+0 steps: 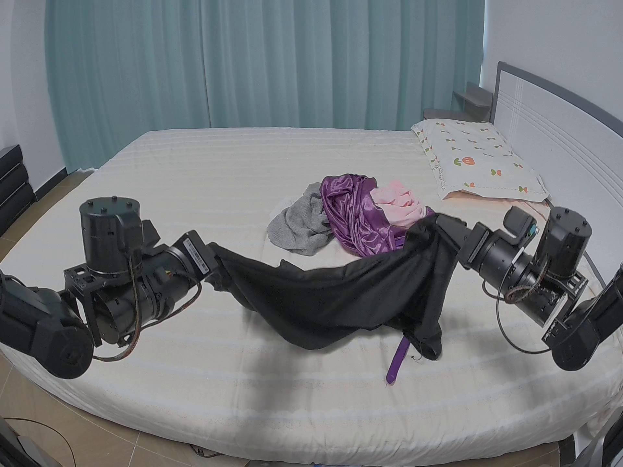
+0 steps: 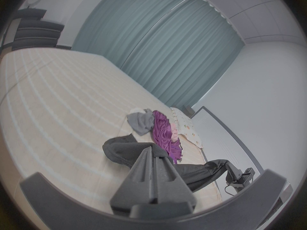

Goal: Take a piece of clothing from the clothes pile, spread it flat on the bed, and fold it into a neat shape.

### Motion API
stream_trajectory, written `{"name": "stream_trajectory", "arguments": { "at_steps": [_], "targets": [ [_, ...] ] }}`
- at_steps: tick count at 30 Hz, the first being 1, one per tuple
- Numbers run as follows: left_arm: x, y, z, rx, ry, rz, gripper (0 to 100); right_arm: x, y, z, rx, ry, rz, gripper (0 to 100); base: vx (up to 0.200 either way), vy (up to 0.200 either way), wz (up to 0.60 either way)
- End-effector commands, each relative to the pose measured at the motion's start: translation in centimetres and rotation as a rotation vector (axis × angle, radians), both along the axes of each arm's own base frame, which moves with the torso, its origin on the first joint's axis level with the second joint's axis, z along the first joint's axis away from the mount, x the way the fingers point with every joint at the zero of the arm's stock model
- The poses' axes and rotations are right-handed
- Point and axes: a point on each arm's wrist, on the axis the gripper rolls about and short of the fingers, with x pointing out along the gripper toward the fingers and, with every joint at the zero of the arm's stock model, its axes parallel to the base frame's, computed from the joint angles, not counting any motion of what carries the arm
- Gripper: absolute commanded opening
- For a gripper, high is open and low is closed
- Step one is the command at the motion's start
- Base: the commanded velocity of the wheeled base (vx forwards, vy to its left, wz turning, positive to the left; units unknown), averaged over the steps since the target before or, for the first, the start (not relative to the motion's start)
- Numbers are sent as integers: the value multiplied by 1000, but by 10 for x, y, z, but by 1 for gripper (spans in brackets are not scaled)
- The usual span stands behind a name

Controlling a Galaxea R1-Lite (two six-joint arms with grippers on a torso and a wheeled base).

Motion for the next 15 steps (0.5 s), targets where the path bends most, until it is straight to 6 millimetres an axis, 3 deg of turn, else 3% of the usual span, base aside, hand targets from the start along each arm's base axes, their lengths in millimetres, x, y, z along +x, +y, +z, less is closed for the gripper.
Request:
{"name": "stream_trajectory", "arguments": {
  "at_steps": [1, 6, 15],
  "targets": [
    [-2, -3, -21, 10, 79, -6, 0, -7, 1, -23, -22, 96, 19, 0, 0, 0, 0],
    [-8, -2, -33, 21, 125, -8, 0, -21, -6, -43, 31, 233, 12, 0, 0, 0, 0],
    [-13, 0, -44, 36, 170, -26, 0, -21, -14, -52, 56, 289, -27, 0, 0, 0, 0]
  ]
}}
